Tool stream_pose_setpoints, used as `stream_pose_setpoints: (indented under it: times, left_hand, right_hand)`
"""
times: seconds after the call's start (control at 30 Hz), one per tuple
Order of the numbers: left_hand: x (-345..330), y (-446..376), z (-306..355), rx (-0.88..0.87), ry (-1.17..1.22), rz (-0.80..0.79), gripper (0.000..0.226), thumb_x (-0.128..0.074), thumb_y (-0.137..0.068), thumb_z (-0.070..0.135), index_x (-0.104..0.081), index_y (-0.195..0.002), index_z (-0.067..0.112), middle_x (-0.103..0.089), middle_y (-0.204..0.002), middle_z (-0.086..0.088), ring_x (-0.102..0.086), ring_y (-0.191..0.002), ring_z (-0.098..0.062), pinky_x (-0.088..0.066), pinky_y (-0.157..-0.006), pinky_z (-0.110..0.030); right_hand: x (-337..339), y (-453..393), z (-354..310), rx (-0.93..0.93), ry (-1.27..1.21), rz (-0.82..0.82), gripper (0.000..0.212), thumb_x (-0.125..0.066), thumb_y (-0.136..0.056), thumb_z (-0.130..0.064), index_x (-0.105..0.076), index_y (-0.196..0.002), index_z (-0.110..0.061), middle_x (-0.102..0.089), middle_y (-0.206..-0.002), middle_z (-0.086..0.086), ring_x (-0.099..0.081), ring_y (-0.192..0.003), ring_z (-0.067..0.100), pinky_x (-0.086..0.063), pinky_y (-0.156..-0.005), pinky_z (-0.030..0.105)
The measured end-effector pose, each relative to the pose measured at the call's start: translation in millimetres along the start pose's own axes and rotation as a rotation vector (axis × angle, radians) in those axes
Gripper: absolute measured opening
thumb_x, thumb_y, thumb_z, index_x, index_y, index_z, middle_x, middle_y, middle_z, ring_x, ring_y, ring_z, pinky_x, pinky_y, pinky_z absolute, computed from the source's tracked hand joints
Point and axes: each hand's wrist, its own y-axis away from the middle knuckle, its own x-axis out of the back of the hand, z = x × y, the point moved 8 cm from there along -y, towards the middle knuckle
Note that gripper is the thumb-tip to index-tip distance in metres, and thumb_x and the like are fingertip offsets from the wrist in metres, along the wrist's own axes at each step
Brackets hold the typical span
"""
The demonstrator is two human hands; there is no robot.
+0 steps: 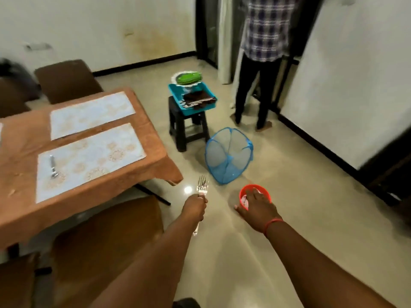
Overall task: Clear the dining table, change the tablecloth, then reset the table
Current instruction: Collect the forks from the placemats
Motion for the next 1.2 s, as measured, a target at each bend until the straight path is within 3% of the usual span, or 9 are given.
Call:
stream_pose_setpoints:
  times: [0.33,0.47,0.67,0.73,0.8,0.87,0.93,1.03,1.2]
  left_hand:
    - [191,-112,60,-0.002,0.283,0.415,0.025,-0.043,-0.102,0.020,-0.056,-0.083,0.010,-0.050,-0.065,-0.003,-0.043,-0.049,-0.017,-0.031,-0.042,-0.022]
    - [277,-147,57,0.082,0.417,0.534,0.024,-0.044,-0.101,0.021,-0.063,-0.090,0.009,-0.051,-0.068,-0.003,-0.046,-0.054,-0.017,-0.034,-0.051,-0.027]
    - [383,-143,28,0.185,0.615,0.731,0.046,-0.045,-0.100,0.052,-0.063,-0.091,0.011,-0.047,-0.065,0.000,-0.041,-0.054,-0.016,-0.033,-0.051,-0.027]
    - [418,-133,19,0.177,0.688,0.840,0.045,-0.047,-0.100,0.051,-0.065,-0.102,0.010,-0.059,-0.074,-0.005,-0.055,-0.064,-0.023,-0.044,-0.058,-0.031]
    - [451,-121,11,0.191,0.719,0.946,0.038,-0.049,-0.101,0.040,-0.065,-0.110,0.006,-0.068,-0.093,-0.015,-0.066,-0.087,-0.034,-0.053,-0.075,-0.040]
    - [481,-112,2,0.195,0.747,1.051,0.031,-0.045,-0.102,0.030,-0.064,-0.103,0.006,-0.062,-0.075,-0.014,-0.061,-0.066,-0.028,-0.048,-0.061,-0.035]
    - [497,-105,-9,0.228,0.790,1.116,0.028,-0.042,-0.103,0.027,-0.061,-0.093,0.008,-0.048,-0.061,-0.005,-0.043,-0.048,-0.016,-0.033,-0.047,-0.026]
    - [512,-98,-18,0.286,0.894,1.206,0.022,-0.044,-0.101,0.020,-0.059,-0.087,0.011,-0.043,-0.057,-0.002,-0.035,-0.045,-0.013,-0.026,-0.044,-0.026]
    - [512,-89,-15,0.396,0.994,1.344,0.020,-0.044,-0.100,0.017,-0.059,-0.089,0.011,-0.045,-0.060,-0.003,-0.037,-0.048,-0.013,-0.028,-0.045,-0.025]
  right_hand:
    - [0,-181,-240,0.467,0.186,-0.164,0.076,-0.035,-0.093,-0.069,-0.014,-0.155,-0.029,-0.008,-0.166,0.003,-0.013,-0.151,0.027,-0.021,-0.118,0.053]
    - [-19,-225,-345,0.600,0.294,-0.232,0.078,-0.036,-0.092,-0.069,-0.016,-0.155,-0.028,-0.011,-0.165,0.004,-0.015,-0.150,0.028,-0.020,-0.119,0.053]
    - [-54,-247,-488,0.833,0.461,-0.340,0.076,-0.035,-0.097,-0.062,-0.009,-0.158,-0.026,-0.002,-0.167,0.000,-0.009,-0.152,0.027,-0.016,-0.120,0.053]
    - [-68,-251,-537,0.927,0.499,-0.361,0.076,-0.034,-0.097,-0.064,-0.008,-0.158,-0.026,0.000,-0.167,0.000,-0.008,-0.153,0.026,-0.013,-0.121,0.054]
    - [-86,-252,-589,1.028,0.541,-0.379,0.078,-0.033,-0.097,-0.066,-0.008,-0.158,-0.025,0.000,-0.167,0.000,-0.007,-0.153,0.026,-0.013,-0.121,0.055]
    - [-109,-254,-640,1.147,0.608,-0.388,0.078,-0.032,-0.096,-0.066,-0.009,-0.158,-0.025,0.000,-0.167,0.001,-0.008,-0.153,0.027,-0.015,-0.120,0.055]
    - [-127,-255,-680,1.234,0.647,-0.401,0.075,-0.032,-0.098,-0.064,-0.009,-0.158,-0.025,-0.001,-0.167,0.001,-0.009,-0.152,0.027,-0.016,-0.119,0.055]
    - [-157,-261,-739,1.356,0.720,-0.447,0.071,-0.035,-0.101,-0.056,-0.009,-0.158,-0.024,0.000,-0.167,0.001,-0.007,-0.152,0.027,-0.015,-0.119,0.055]
    - [-192,-271,-808,1.518,0.815,-0.461,0.059,-0.040,-0.102,-0.034,-0.016,-0.155,-0.023,-0.005,-0.166,0.001,-0.013,-0.151,0.029,-0.022,-0.117,0.055]
